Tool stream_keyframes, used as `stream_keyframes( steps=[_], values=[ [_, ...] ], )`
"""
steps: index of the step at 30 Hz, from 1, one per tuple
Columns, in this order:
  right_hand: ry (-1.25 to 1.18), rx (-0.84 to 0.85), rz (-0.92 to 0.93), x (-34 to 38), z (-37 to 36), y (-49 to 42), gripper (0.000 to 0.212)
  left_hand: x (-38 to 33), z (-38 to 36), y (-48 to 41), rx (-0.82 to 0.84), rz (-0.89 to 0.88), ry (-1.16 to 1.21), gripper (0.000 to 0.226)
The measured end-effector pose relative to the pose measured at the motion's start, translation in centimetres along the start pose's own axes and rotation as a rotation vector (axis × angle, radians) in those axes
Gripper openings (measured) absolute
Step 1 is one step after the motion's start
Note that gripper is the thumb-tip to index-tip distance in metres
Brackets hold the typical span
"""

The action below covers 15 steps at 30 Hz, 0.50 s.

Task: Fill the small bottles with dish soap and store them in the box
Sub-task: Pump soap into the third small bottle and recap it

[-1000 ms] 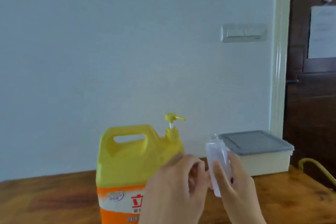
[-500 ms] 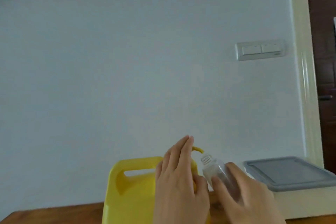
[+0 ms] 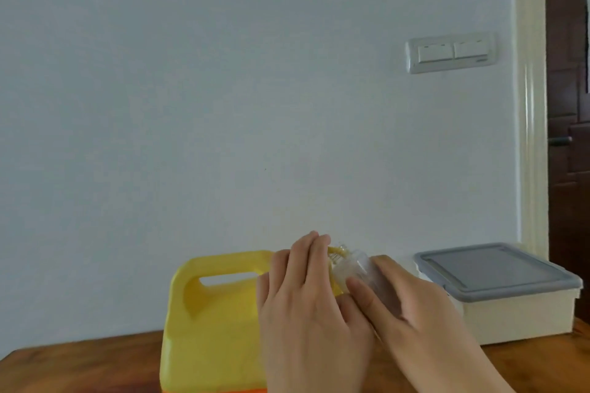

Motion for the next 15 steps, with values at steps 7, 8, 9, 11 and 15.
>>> stream_keyframes(
  steps=[7,8,9,11,15],
  values=[
    [-0.005,-0.002,0.015,0.8,-0.1,0.0,0.05,0.5,-0.1,0.0,0.029,-0.001,0.017,0.071],
    [-0.006,-0.009,0.032,1.0,0.0,0.0,0.049,0.4,-0.1,0.0,0.022,-0.02,0.033,0.074],
    [-0.002,-0.012,0.048,1.2,0.1,-0.1,0.046,0.3,-0.1,0.0,0.017,-0.045,0.048,0.076],
    [0.002,0.009,0.077,1.7,-0.2,0.1,0.03,0.4,-0.2,0.1,0.026,-0.074,0.054,0.076],
    [0.066,0.085,0.13,2.0,-0.5,0.2,0.008,0.8,0.2,0.1,0.029,-0.001,0.018,0.071]
  ],
)
Point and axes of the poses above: each hand's wrist, its own y-axis away from the middle knuckle, its own z-axis out of the back of the hand, x = y × z, the point moved 10 cm from there along -y, towards the middle knuckle, and after that the axes turned 12 degrees about -x, right-handed, at the moved point
